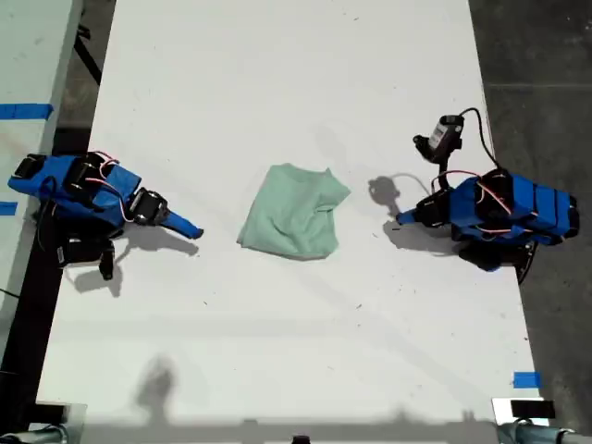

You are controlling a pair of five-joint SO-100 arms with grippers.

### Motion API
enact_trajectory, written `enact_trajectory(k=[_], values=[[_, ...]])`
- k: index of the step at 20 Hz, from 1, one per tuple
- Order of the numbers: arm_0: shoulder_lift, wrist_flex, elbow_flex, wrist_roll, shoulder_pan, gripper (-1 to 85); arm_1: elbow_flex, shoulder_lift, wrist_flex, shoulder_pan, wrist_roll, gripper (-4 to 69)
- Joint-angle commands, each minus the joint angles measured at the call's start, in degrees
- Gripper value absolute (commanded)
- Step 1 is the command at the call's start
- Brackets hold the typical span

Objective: Fold tshirt

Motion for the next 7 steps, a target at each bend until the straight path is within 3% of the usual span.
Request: enact_trajectory(k=[1, 7], values=[[5.98, 0.18, 0.53, -0.35, 5.54, 11.4, -0.62, 0.62, 1.14, 0.53, -1.58, 0.6], [5.98, 0.18, 0.53, -0.35, 7.29, 11.4, -0.62, 0.62, 1.14, 0.53, -1.58, 0.6]])
